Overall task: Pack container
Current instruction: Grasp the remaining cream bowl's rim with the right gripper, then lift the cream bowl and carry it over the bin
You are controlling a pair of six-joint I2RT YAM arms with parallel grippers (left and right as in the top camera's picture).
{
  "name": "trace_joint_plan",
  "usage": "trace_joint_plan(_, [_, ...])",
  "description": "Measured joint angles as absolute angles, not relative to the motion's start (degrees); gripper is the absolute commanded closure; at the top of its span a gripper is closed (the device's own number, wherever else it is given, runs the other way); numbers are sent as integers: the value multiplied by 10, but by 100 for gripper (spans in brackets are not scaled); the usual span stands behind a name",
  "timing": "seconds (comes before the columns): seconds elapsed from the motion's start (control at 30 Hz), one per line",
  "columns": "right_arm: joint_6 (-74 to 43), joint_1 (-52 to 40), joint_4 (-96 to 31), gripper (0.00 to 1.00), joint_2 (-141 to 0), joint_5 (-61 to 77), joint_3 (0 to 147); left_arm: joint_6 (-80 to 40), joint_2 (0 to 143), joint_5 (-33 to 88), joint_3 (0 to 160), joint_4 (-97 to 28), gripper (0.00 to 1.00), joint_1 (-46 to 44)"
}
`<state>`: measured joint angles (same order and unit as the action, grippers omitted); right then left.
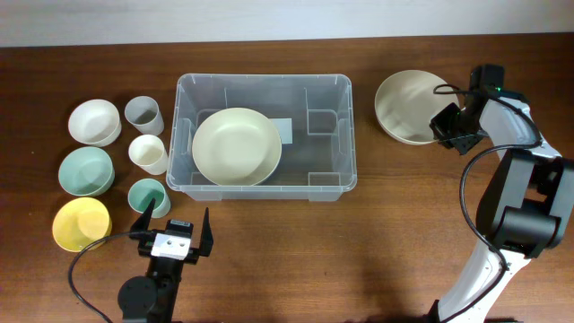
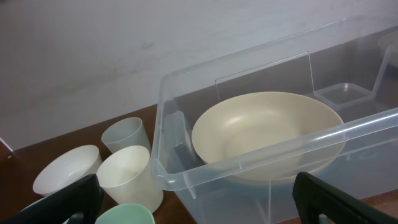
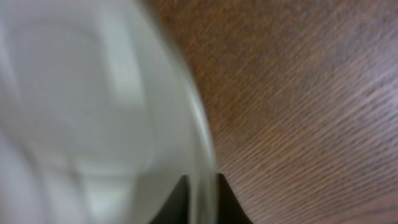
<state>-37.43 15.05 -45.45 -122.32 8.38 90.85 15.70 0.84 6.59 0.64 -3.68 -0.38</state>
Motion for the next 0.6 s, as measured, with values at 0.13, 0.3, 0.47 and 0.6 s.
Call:
trace_joint_plan(0.13, [-377, 150, -446, 96, -1223, 86, 908, 157, 8, 66, 6, -37, 0, -4])
trace_joint_plan(0.3, [-378, 156, -430, 96, -1223, 112, 909, 157, 8, 66, 6, -37, 0, -4])
trace_joint_plan(0.47, [-376, 194, -415, 96, -1223, 218, 937, 157, 8, 66, 6, -37, 0, -4])
trace_joint_plan(0.6, [-373, 245, -404, 96, -1215, 323, 974, 157, 8, 66, 6, -37, 0, -4])
